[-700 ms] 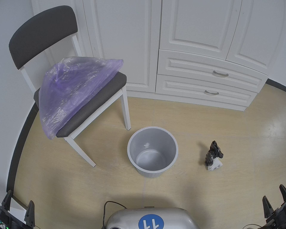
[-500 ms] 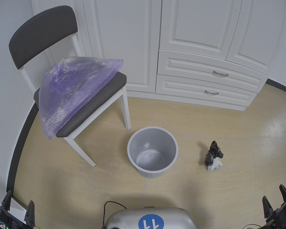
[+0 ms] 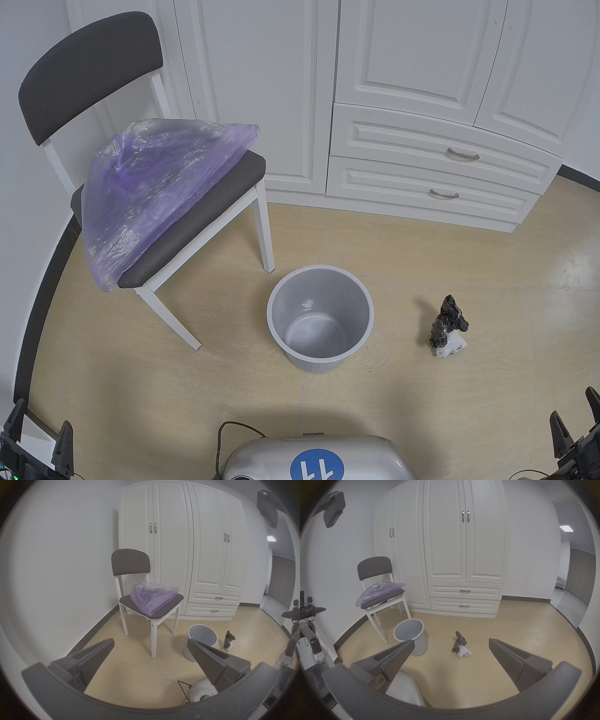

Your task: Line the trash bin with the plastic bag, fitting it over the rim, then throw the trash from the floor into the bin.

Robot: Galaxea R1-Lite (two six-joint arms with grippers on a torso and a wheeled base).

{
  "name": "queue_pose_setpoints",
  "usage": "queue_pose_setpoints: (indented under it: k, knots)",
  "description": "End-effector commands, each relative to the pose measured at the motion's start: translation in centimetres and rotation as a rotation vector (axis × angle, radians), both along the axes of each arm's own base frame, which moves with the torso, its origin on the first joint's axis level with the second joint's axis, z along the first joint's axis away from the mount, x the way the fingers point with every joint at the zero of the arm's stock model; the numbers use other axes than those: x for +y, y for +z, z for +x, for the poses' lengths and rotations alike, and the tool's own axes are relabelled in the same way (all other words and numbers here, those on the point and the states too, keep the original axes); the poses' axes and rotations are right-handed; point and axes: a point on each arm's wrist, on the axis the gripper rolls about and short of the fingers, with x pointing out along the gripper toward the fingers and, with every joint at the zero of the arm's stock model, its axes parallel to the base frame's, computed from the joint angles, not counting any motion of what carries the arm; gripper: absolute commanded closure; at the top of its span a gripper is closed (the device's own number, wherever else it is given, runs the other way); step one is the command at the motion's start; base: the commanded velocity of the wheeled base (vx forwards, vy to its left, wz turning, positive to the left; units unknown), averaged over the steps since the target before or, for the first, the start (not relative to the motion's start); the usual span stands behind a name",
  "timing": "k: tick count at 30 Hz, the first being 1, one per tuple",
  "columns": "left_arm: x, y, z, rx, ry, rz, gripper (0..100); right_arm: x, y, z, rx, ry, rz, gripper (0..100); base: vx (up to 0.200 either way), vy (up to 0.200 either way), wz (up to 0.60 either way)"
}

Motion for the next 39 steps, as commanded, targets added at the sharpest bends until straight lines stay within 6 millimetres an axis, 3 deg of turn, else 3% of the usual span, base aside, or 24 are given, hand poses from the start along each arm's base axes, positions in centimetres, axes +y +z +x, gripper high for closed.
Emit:
queue_pose_setpoints:
  k: [1, 17, 24, 25, 26, 27, 28, 32, 34, 35, 37, 39]
  knots:
    - [0.0, -0.5, 0.0, 0.001, 0.000, -0.002, 0, 0.0, -0.5, 0.0, 0.003, 0.000, 0.000, 0, 0.000, 0.000, 0.00]
    - [-0.1, -0.5, 0.0, -0.005, -0.044, 0.057, 0, 0.1, -0.5, 0.0, -0.001, 0.027, -0.075, 0, 0.000, 0.000, 0.00]
    - [0.0, -0.5, 0.0, -0.006, 0.020, -0.040, 0, 0.0, -0.3, 0.0, -0.017, -0.015, 0.007, 0, 0.000, 0.000, 0.00]
    - [0.0, 0.4, -0.1, -0.058, 0.021, -0.030, 0, 0.0, 0.5, -0.2, -0.064, -0.018, 0.007, 0, 0.000, 0.000, 0.00]
    - [0.0, 2.4, -0.6, -0.167, 0.005, -0.037, 0, 0.0, 2.7, -0.7, -0.185, -0.003, 0.014, 0, 0.000, 0.000, 0.00]
    - [0.0, 2.4, -0.6, -0.167, 0.005, -0.037, 0, 0.0, 2.7, -0.7, -0.185, -0.003, 0.014, 0, 0.000, 0.000, 0.00]
    - [0.0, 6.8, -1.5, -0.291, -0.070, -0.059, 0, 0.1, 7.3, -1.7, -0.326, 0.090, 0.027, 0, 0.000, 0.000, 0.00]
    - [0.0, 8.1, 0.1, -0.149, -0.105, -0.016, 0, 0.3, 9.7, 0.7, -0.158, 0.175, 0.022, 0, 0.000, 0.000, 0.00]
    - [-0.1, 9.0, 2.6, -0.007, -0.103, 0.062, 0, 0.4, 12.0, 4.3, -0.027, 0.197, 0.007, 0, 0.000, 0.000, 0.00]
    - [-0.1, 9.3, 3.1, 0.014, -0.099, 0.074, 0, 0.5, 12.5, 5.0, -0.013, 0.197, -0.001, 0, 0.000, 0.000, 0.00]
    - [-0.3, 11.2, 5.8, 0.103, -0.092, 0.110, 0, 0.5, 15.0, 8.6, 0.025, 0.191, -0.038, 0, 0.000, 0.000, 0.00]
    - [-0.3, 12.1, 7.8, 0.172, -0.078, 0.127, 0, 0.6, 16.1, 10.8, 0.046, 0.189, -0.047, 0, 0.000, 0.000, 0.00]
